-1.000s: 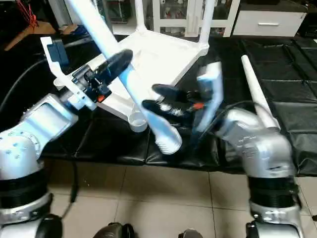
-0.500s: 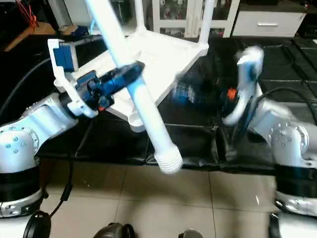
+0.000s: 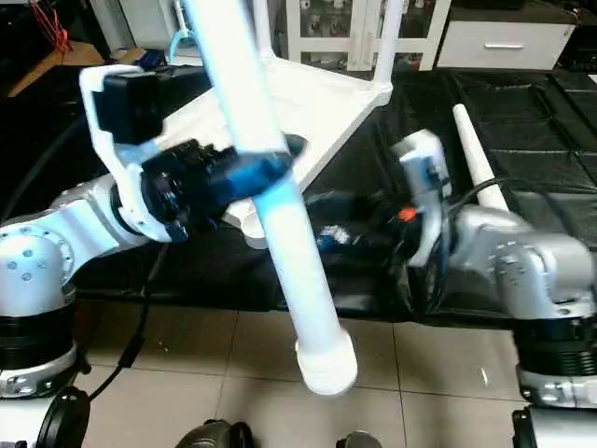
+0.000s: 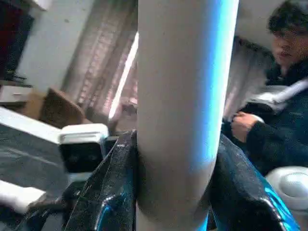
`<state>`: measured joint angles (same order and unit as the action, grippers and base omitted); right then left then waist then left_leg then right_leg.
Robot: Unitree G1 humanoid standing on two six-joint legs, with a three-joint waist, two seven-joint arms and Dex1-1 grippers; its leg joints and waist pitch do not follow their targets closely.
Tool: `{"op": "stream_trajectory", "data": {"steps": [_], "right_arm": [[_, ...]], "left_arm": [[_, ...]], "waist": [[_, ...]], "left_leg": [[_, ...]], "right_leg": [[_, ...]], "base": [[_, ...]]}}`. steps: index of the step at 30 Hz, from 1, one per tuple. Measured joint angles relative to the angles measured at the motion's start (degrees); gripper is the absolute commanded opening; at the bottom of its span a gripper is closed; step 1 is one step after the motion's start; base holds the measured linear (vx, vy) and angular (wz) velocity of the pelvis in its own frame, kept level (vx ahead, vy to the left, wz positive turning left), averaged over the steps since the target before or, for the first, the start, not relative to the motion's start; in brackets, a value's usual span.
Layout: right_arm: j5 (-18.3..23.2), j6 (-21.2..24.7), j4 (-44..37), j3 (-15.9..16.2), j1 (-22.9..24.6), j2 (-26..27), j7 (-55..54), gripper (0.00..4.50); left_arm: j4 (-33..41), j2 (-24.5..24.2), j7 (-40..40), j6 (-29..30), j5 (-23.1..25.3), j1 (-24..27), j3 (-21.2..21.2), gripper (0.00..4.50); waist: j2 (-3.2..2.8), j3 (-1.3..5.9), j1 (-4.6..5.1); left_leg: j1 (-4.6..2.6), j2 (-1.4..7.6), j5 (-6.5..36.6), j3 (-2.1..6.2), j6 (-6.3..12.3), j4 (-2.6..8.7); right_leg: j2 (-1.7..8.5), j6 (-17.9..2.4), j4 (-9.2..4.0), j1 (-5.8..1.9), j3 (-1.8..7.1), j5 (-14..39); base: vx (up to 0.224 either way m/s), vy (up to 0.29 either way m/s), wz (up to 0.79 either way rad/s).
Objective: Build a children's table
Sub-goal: Pick table leg
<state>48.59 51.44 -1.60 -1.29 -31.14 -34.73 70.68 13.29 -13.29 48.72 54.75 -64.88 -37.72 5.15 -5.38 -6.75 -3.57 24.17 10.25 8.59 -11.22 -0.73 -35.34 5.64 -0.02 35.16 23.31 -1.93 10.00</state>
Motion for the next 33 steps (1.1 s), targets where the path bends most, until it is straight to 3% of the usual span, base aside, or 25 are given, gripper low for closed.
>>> {"op": "stream_trajectory", "data": {"steps": [23, 28, 33], "right_arm": [[3.48, 5.11, -2.17, 0.45, 2.96, -0.22, 1.08, 4.50], [0.40, 1.27, 1.69, -0.01, 1.12, 2.04, -1.45, 4.50], [0.30, -0.40, 4.66, -2.20, -1.16, 1.97, -2.32, 4.50]], "left_arm": [[-0.36, -1.31, 4.97, -1.86, 1.32, -0.87, -3.92, 1.73], [-2.06, -3.41, 5.27, -3.51, 4.09, -0.71, -3.75, 1.73], [-2.81, -5.04, 4.70, -3.54, 5.39, 0.63, -3.78, 1.73]], "waist": [[0.06, -0.04, 0.08], [0.05, -0.04, 0.42], [0.06, -0.04, 0.17]], "left_leg": [[-0.09, -0.16, 0.00, -0.14, -0.01, 0.41], [-0.10, -0.17, -0.01, -0.23, -0.03, 0.55], [-0.09, -0.21, -0.04, -0.29, -0.07, 0.78]], "right_leg": [[0.00, 0.37, -0.17, 0.10, 0.32, 0.22], [-0.01, 0.36, -0.16, 0.32, 0.41, 0.22], [-0.10, 0.25, -0.16, 0.45, 0.60, 0.15]], "base": [[0.000, 0.000, 0.00], [0.000, 0.000, 0.00], [0.000, 0.000, 0.00]]}}
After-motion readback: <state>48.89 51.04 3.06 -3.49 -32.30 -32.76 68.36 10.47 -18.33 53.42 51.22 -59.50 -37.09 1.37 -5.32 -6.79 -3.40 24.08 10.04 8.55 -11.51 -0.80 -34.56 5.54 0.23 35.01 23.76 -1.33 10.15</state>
